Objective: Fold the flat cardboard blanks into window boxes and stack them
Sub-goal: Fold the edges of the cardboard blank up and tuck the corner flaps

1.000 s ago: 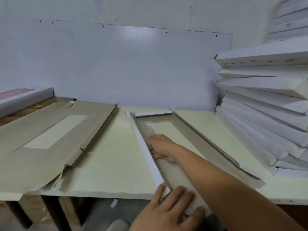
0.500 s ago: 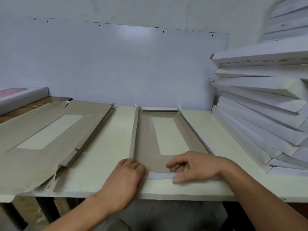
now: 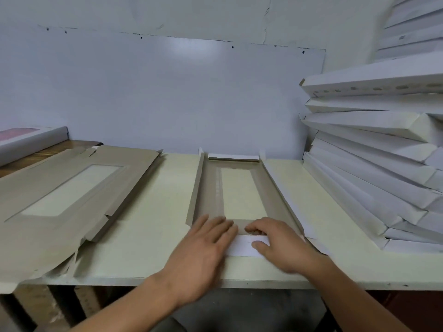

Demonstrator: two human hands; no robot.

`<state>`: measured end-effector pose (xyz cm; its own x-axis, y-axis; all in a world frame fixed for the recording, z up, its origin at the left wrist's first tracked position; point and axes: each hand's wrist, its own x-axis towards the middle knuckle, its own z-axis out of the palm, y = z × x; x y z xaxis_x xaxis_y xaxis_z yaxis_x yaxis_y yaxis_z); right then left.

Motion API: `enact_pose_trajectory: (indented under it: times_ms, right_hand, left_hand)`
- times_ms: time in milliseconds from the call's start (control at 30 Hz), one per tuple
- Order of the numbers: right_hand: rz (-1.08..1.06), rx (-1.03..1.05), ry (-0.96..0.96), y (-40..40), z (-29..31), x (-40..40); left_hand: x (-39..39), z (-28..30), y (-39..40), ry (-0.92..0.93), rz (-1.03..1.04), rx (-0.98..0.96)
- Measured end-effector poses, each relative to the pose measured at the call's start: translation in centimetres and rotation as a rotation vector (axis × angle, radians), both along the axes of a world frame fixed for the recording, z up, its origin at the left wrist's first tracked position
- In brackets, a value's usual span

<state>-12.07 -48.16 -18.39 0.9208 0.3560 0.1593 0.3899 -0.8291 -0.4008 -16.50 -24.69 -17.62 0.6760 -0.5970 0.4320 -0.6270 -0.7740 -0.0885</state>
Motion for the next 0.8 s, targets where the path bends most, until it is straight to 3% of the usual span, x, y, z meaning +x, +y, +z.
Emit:
enact_pose_trajectory:
  times_ms: [133, 267, 500, 800]
  right_hand:
    - [0.08, 0.023, -0.121, 0.8, -1.2, -0.4]
    - [0.098, -0.002, -0.101, -0.5, -1.9, -1.2]
    - [-0.039, -0.2, -0.12, -5.6, -1.2, -2.6]
    - [-0.123, -0.22, -0.037, -3.9, 0.7, -1.2]
  left_hand:
    - [0.7, -1.5, -1.8, 0.179, 0.121, 0.202]
    - [1.6, -1.1, -1.6, 0.132, 0.18, 0.302]
    - [2.0, 0.1, -0.7, 0.151, 0.197, 0.248]
    - [5.1, 2.2, -1.5, 0.304, 0.292, 0.098]
